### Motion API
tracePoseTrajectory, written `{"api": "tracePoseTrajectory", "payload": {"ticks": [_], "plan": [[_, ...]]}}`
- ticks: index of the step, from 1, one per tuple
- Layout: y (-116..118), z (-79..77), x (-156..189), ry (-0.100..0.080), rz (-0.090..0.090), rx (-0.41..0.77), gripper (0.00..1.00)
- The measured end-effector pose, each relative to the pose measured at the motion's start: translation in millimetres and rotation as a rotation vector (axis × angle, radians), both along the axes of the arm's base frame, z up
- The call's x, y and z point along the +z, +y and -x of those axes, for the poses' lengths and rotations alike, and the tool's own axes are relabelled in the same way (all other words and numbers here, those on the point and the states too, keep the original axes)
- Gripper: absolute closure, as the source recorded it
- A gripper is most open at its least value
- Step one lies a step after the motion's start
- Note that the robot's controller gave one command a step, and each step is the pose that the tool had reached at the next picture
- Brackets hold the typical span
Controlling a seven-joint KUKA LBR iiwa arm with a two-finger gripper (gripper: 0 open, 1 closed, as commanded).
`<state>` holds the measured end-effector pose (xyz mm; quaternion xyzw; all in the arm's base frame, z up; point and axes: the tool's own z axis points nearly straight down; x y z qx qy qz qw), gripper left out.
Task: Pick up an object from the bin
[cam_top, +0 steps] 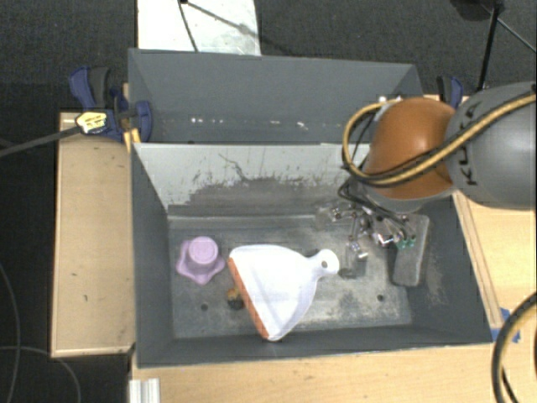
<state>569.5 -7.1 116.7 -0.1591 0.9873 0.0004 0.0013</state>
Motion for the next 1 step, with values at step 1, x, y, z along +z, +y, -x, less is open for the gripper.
{"api": "tracePoseTrajectory", "payload": {"ticks": [1], "plan": [[-0.1,0.0,-9.7,0.001,0.001,0.299,0.00]]}}
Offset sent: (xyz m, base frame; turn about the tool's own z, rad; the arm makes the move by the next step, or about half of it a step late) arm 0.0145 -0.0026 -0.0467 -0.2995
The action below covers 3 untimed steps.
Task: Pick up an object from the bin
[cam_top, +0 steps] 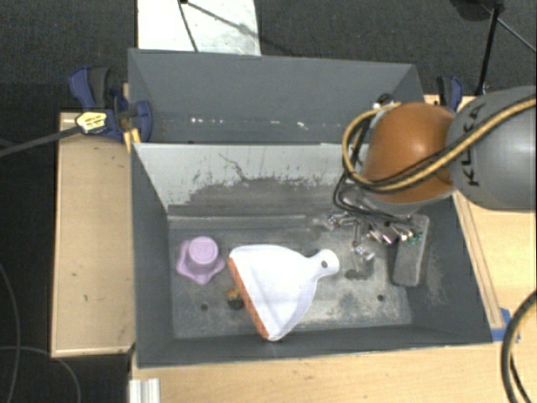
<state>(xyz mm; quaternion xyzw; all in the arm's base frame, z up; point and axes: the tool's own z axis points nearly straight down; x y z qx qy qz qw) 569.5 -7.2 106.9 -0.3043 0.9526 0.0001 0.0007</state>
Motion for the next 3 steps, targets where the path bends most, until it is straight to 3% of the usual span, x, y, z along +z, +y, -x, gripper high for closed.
{"api": "tracePoseTrajectory", "payload": {"ticks": [1,2,3], "plan": [[-2,-15.3,-36,0.000,-0.001,-0.002,1.00],[-2,-15.3,-36,0.000,-0.001,-0.003,1.00],[-8,-14.8,104,-0.012,-0.001,0.008,1.00]]}}
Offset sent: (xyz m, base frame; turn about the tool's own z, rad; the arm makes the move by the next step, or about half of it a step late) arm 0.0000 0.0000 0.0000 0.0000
